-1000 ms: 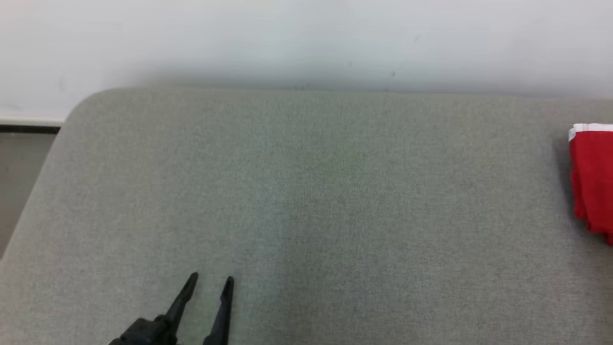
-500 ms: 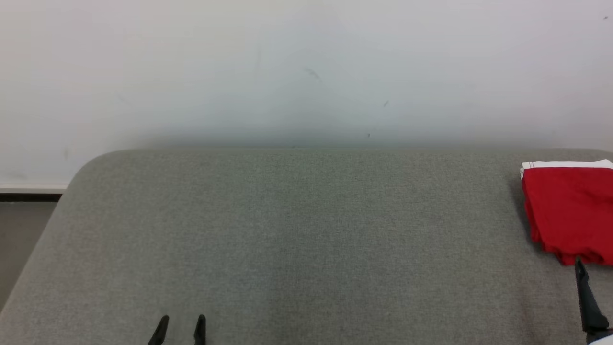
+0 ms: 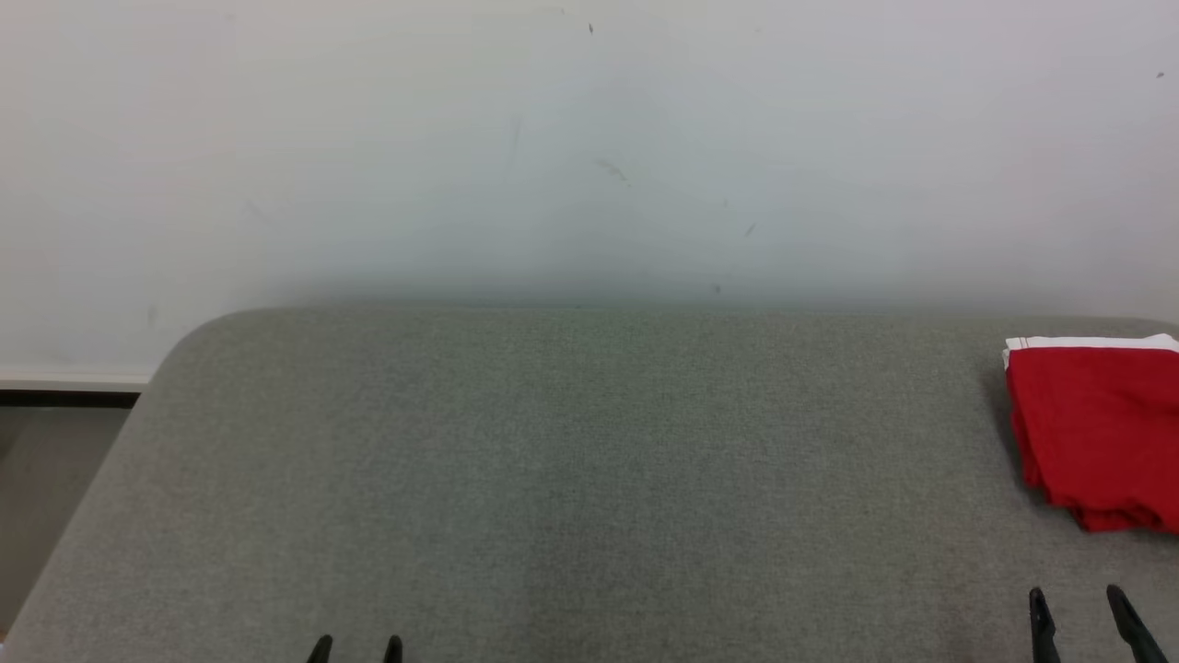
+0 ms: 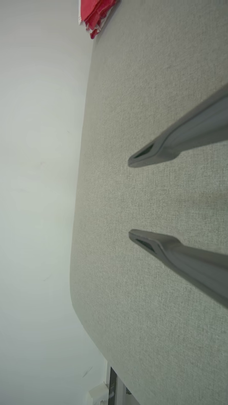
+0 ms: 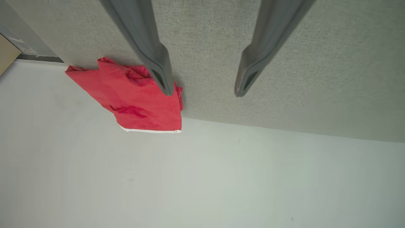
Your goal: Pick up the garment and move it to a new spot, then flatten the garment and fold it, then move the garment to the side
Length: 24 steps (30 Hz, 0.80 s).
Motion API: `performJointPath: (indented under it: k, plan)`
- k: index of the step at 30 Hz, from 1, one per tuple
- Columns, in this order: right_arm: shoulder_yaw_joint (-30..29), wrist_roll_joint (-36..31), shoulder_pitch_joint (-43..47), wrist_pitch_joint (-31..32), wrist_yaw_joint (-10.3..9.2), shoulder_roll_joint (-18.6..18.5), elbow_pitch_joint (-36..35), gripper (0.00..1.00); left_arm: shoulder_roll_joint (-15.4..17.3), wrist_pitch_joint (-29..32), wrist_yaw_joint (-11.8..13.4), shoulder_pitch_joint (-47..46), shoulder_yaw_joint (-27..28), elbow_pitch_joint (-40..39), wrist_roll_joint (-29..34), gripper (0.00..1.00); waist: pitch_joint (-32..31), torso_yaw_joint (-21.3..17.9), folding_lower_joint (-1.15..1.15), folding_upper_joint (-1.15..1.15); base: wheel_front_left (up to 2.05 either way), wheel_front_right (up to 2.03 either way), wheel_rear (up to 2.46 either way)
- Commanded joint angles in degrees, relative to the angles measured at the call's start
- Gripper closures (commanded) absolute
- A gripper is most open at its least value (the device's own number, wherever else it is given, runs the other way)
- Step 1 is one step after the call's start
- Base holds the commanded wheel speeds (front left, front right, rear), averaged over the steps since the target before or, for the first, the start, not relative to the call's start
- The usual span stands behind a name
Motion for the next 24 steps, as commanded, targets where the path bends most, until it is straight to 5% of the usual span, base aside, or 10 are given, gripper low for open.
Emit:
performJointPath:
  k: [1, 24]
  plan:
    - [-0.1, 0.1, 0.9, -0.2, -0.14, 0.1, -0.2, 0.0, 0.2, 0.0, 0.2, 0.4, 0.1, -0.2, 1.0, 0.0, -0.1, 0.0, 0.01, 0.0, 0.0, 0.0, 0.0]
    - [0.5, -0.1, 2.4, -0.2, -0.14, 2.3, -0.5, 0.0, 0.1, 0.0, 0.5, 0.4, -0.9, -1.7, 1.5, 0.0, -1.3, 0.1, 0.01, 0.0, 0.0, 0.0, 0.0]
